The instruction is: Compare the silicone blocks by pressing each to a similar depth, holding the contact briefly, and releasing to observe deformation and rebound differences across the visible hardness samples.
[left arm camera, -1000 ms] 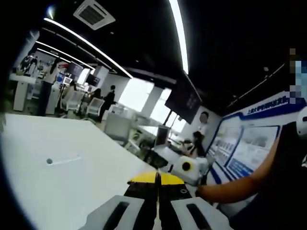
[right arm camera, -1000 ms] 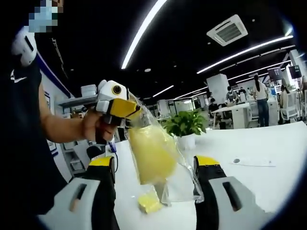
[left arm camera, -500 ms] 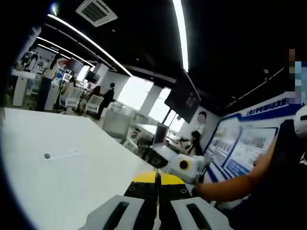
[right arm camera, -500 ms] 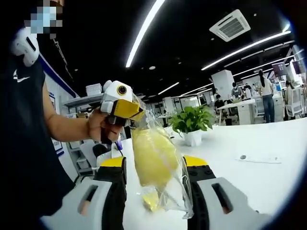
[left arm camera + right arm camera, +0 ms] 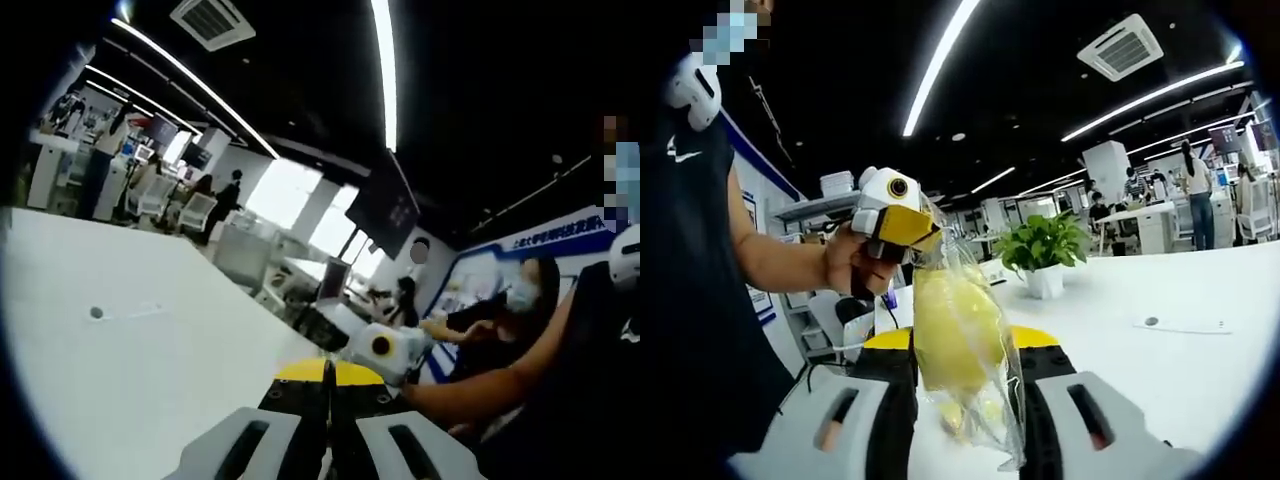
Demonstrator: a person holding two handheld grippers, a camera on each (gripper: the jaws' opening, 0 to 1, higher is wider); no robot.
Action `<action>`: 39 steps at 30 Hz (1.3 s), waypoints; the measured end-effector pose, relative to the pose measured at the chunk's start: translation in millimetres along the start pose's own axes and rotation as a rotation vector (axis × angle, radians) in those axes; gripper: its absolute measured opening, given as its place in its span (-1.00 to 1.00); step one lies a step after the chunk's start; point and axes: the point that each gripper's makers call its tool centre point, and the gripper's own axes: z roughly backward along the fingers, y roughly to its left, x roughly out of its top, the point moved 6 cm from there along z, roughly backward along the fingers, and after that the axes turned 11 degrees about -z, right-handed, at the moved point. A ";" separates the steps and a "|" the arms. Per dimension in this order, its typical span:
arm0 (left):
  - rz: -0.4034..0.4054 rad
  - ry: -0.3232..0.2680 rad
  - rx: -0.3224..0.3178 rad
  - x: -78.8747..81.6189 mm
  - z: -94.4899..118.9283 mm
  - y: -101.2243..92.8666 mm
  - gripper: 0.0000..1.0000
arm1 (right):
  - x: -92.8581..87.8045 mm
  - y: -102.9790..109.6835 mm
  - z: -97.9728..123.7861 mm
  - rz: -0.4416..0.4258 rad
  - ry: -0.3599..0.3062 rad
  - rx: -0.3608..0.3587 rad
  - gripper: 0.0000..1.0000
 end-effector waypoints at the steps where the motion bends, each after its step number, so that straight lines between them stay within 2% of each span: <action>1: 0.000 0.000 0.000 -0.1 -0.1 -0.6 -1.00 | -0.6 0.2 -0.2 -0.002 0.005 0.001 -0.44; 17: -0.042 0.013 0.037 -4.3 4.3 3.0 -1.00 | -1.9 1.9 -2.4 -0.003 0.070 0.015 -0.72; 27: -0.020 0.005 0.066 -6.4 13.0 7.1 -1.00 | 0.2 4.9 -8.7 -0.037 0.145 0.012 -0.85; 30: -0.079 0.015 0.078 -5.9 16.2 6.6 -1.00 | 0.6 6.9 -11.0 -0.050 0.168 0.011 -0.88; 35: -0.094 0.019 0.083 -4.9 18.9 7.7 -1.00 | 1.5 7.8 -13.2 -0.048 0.184 0.015 -0.92; 36: -0.155 0.016 0.092 -4.6 19.7 9.1 -1.00 | 2.6 8.3 -14.3 -0.048 0.193 0.011 -0.93; 37: -0.173 0.017 0.095 -5.1 20.0 9.0 -1.00 | 2.8 8.7 -14.5 -0.042 0.202 0.008 -0.94; 39: -0.121 0.013 0.089 -5.8 20.4 8.5 -1.00 | 2.9 9.2 -13.5 -0.033 0.208 0.009 -0.97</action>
